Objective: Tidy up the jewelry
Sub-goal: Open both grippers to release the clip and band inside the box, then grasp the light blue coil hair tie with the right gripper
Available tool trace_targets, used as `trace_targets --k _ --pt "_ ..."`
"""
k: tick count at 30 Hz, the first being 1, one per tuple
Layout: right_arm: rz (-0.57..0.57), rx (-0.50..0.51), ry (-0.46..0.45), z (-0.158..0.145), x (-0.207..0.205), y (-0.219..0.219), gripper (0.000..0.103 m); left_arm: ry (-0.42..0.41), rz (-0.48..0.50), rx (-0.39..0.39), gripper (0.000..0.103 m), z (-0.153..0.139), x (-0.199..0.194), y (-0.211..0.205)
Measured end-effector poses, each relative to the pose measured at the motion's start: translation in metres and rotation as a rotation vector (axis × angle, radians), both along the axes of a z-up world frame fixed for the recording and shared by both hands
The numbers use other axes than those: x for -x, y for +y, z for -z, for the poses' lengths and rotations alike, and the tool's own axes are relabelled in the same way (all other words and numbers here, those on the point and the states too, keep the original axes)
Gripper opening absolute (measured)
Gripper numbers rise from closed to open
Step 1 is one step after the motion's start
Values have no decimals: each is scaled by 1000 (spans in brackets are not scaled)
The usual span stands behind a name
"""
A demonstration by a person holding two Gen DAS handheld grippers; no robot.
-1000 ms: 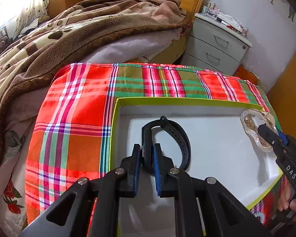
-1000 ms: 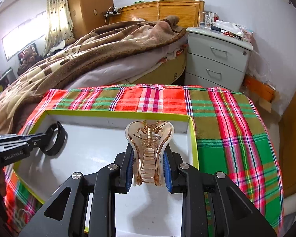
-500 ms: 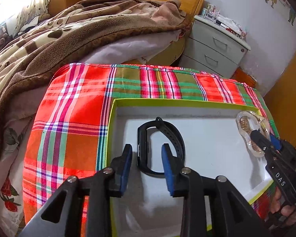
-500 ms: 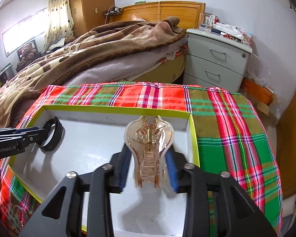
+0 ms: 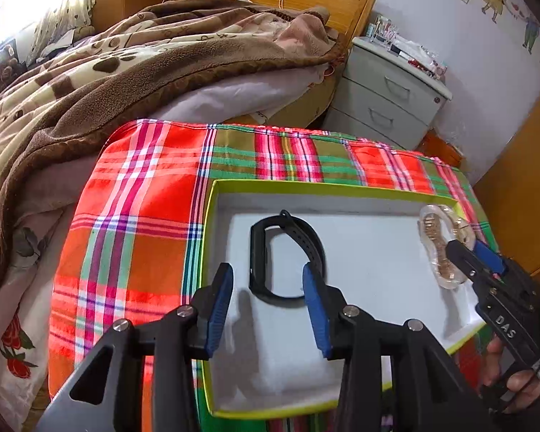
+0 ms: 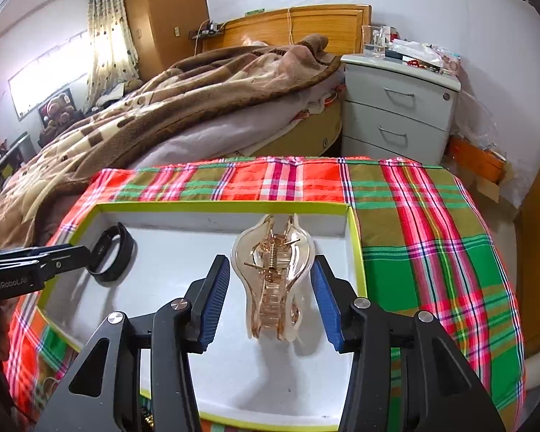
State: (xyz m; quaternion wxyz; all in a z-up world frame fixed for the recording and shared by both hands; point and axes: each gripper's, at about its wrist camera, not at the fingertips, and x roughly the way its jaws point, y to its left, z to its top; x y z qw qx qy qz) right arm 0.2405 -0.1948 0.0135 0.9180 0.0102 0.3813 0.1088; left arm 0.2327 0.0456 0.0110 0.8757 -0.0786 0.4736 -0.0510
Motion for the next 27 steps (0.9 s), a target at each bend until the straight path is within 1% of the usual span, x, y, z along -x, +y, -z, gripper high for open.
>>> trace_targets --k 2,3,4,7,12,19,24,27 --pt "-3 -10 -10 -3 4 -1 52 -12 -9 1 43 -5 7 2" --pt "-5 -18 -17 -5 6 -1 57 -18 -10 -2 43 -7 9 3" --pt "-8 -24 -19 -6 8 -2 58 -21 -8 2 43 -9 13 4" --pt "-14 -52 -40 -11 17 -2 58 -37 -7 15 44 -17 23 6" --pt "-14 -62 -52 -17 30 -2 58 -49 -23 32 44 -24 38 12" --pt "-2 -95 -84 -28 61 -8 58 -43 -28 52 44 -23 66 20" --pt "7 -94 -82 -26 87 -14 58 -42 -35 73 44 -17 92 27" --pt "16 -85 -47 -20 98 -18 58 -34 -41 98 44 -12 104 31"
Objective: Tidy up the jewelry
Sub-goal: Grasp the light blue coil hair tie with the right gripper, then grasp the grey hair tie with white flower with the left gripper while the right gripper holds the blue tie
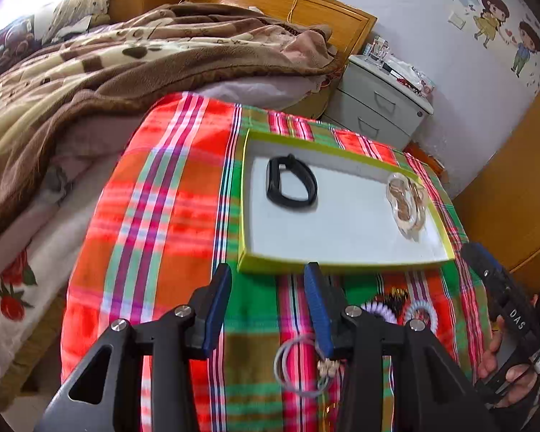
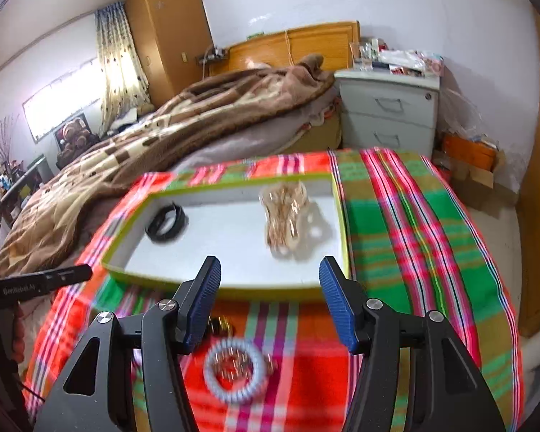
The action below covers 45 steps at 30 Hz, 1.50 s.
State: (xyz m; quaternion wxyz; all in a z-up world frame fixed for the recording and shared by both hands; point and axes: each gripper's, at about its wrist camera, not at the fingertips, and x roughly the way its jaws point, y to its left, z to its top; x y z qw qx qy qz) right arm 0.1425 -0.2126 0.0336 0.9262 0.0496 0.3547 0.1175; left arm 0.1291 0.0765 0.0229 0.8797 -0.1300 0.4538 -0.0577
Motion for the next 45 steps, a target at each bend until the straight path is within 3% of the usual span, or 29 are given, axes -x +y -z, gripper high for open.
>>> trace_targets --k 8,13,15,20,33,45 --pt "15 1 81 21 26 -7 58 -17 43 22 44 9 31 3" --pt "-12 7 100 30 36 -2 58 -12 62 -24 51 13 45 -1" --pt "-22 4 113 32 36 -1 58 0 67 1 51 15 48 2" --pt "-37 -3 144 39 35 3 48 39 57 58 51 24 56 10" --pt "-54 -23 181 48 33 6 11 87 79 65 51 33 68 7" --pt "-39 -150 128 34 42 -9 10 86 83 48 50 33 59 0"
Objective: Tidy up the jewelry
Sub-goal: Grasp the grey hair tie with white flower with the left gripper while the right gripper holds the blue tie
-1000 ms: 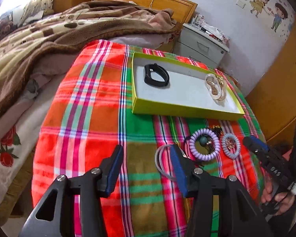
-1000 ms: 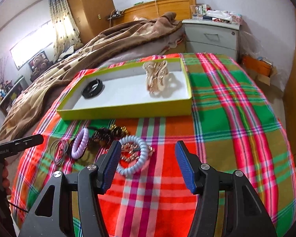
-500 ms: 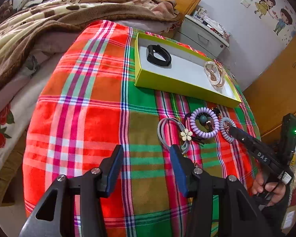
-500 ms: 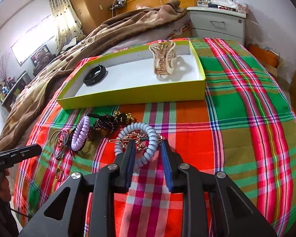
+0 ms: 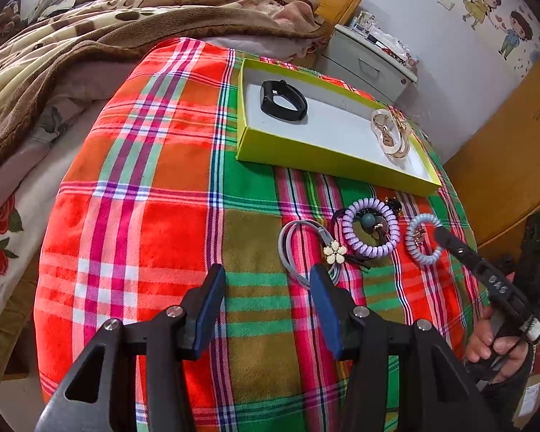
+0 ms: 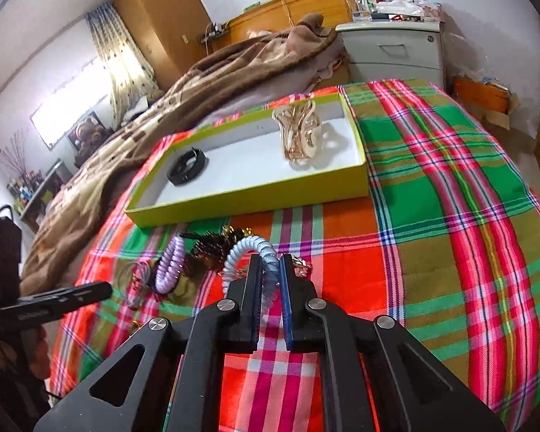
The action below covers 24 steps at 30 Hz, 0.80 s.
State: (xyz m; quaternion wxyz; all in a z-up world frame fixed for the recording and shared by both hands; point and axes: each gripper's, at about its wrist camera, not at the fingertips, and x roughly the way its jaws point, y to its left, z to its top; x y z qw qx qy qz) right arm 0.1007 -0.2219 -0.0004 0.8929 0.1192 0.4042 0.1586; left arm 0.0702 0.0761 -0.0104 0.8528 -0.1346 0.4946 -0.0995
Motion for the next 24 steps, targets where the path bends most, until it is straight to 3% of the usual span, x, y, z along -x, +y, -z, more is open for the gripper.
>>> trace_targets --k 3,11,14,21,24 --pt "3 -22 -15 -5 4 -4 10 -1 12 -3 50 0 -3 -4" --pt "32 -65 -50 -16 13 -15 10 -7 35 -113 50 2 -13 -21" --pt "40 -85 -60 -18 17 -20 10 -9 45 -96 49 1 -15 -23" --pt "50 -154 -65 -19 18 -31 10 -31 54 -246 34 3 -18 -37" --pt "50 -187 -65 -19 19 -35 10 -40 50 -277 25 3 -19 -38"
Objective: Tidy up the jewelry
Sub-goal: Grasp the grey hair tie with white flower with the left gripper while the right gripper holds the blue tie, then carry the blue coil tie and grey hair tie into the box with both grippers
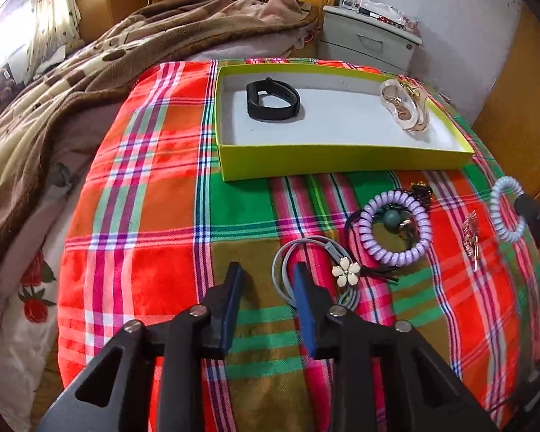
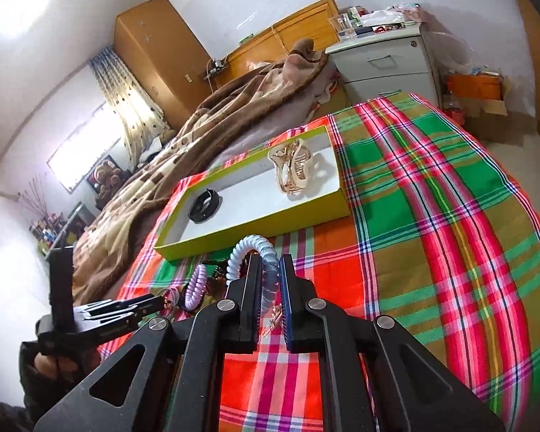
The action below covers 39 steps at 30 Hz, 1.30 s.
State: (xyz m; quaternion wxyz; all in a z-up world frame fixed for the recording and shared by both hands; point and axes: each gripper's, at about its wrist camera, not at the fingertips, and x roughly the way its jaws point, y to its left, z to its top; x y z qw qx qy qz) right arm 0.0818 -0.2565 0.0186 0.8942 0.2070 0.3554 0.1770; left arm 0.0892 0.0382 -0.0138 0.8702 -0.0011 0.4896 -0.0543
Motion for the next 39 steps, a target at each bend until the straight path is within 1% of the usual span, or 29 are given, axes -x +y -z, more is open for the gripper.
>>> trace_targets --k 1,3,6,12,23,29,34,39 --pt "-4 -18 5 0 0 -1 10 -1 -6 2 23 0 -1 1" --pt "-3 -52 11 1 0 -4 10 -7 -11 -4 11 0 -2 3" --pt "6 -49 15 2 0 -4 10 -8 -19 12 3 0 -2 6" --pt "9 -40 22 2 0 -3 10 -13 -28 57 3 -1 0 10" --pt "9 -27 12 -1 1 2 10 -75 -25 124 3 -24 8 20" --pt "4 -18 -2 -8 -1 6 10 -110 -22 118 3 -37 12 21" --pt "-2 -6 -14 -14 -2 11 10 -133 -13 130 3 -47 13 22" --pt "-13 24 -21 -21 -13 21 10 -140 -9 140 3 -53 9 22"
